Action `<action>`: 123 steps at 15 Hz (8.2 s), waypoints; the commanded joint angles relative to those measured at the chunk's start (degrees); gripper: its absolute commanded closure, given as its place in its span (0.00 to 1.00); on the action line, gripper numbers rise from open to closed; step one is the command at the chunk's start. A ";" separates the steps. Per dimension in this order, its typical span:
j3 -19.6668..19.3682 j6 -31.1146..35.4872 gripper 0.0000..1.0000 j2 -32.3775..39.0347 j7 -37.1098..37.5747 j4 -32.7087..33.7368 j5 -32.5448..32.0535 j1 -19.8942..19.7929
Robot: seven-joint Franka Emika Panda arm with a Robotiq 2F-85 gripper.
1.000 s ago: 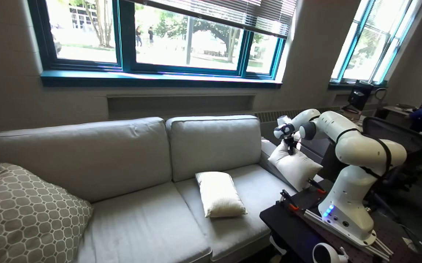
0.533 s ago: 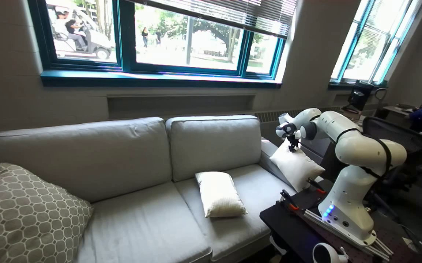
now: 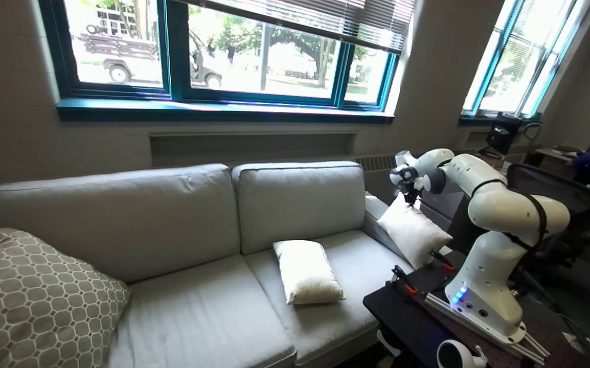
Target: Stack the pillows at the edge of the sofa.
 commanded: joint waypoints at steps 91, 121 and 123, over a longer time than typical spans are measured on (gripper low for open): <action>6.78 0.89 0.78 2.52 69.27 -29.74 -20.18 21.22; 13.30 40.44 0.98 -17.51 18.25 -56.94 13.06 0.62; 14.48 41.42 0.98 -18.84 16.09 -57.28 15.22 -2.09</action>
